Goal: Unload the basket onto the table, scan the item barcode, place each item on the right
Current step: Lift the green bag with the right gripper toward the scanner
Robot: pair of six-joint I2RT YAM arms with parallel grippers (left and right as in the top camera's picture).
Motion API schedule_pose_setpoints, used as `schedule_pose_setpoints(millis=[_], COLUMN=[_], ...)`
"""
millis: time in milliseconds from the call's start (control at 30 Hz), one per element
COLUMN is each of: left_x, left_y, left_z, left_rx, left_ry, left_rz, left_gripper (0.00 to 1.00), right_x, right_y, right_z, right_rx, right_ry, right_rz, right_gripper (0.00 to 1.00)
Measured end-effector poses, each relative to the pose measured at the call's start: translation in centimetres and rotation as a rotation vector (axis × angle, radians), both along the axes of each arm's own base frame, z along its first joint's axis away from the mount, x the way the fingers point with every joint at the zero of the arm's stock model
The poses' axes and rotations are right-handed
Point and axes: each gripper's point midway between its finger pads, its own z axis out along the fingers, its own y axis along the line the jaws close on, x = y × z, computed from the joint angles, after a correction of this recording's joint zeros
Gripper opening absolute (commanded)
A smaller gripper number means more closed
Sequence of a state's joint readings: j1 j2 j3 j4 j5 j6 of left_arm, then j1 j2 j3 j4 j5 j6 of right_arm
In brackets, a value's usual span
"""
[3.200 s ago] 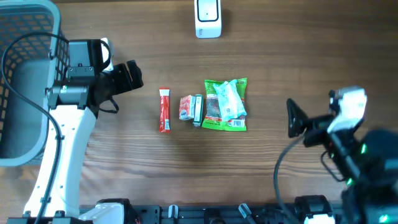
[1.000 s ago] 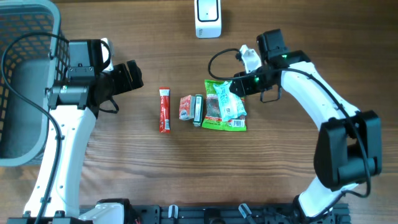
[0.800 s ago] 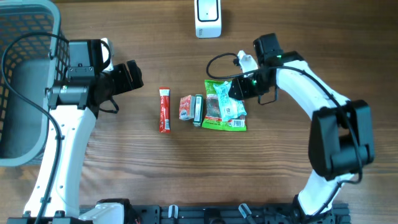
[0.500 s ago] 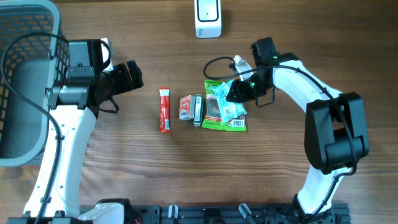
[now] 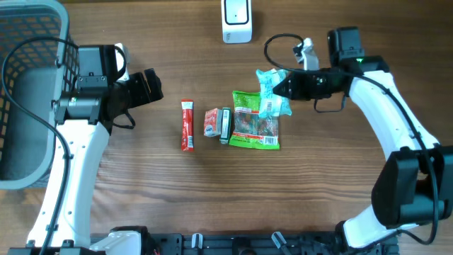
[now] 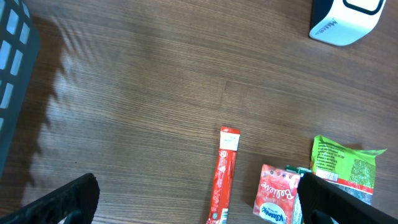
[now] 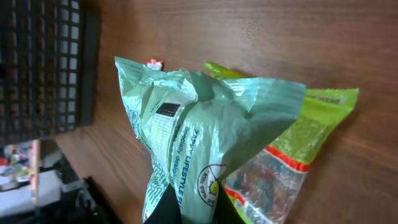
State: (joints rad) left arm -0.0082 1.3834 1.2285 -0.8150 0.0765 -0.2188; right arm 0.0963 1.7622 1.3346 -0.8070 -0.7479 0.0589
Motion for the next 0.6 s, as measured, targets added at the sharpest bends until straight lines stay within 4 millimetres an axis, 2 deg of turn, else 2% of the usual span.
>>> schedule_pose_setpoints(millis=[133, 200, 300, 400, 500, 600], left_x=[0.0, 0.0, 0.0, 0.0, 0.0, 0.0], left_y=[0.0, 0.0, 0.0, 0.0, 0.0, 0.0], left_z=[0.0, 0.0, 0.0, 0.0, 0.0, 0.0], left_rx=[0.0, 0.0, 0.0, 0.0, 0.0, 0.0], left_ry=[0.0, 0.0, 0.0, 0.0, 0.0, 0.0], left_rz=[0.0, 0.0, 0.0, 0.0, 0.0, 0.0], left_gripper=[1.0, 1.0, 1.0, 1.0, 1.0, 1.0], right_x=[-0.8, -1.6, -2.3, -3.2, -3.5, -3.5], right_y=[-0.3, -1.2, -2.1, -2.8, -2.7, -2.1], right_z=[0.6, 2.3, 6.4, 12.8, 17.3, 20.7], right_rx=[-0.023, -0.076, -0.127, -0.151, -0.144, -0.113], right_ry=[0.019, -0.002, -0.069, -0.175, -0.262, -0.333], right_rz=[-0.018, -0.043, -0.073, -0.097, -0.101, -0.105], right_gripper=[0.04, 0.04, 0.04, 0.04, 0.04, 0.04])
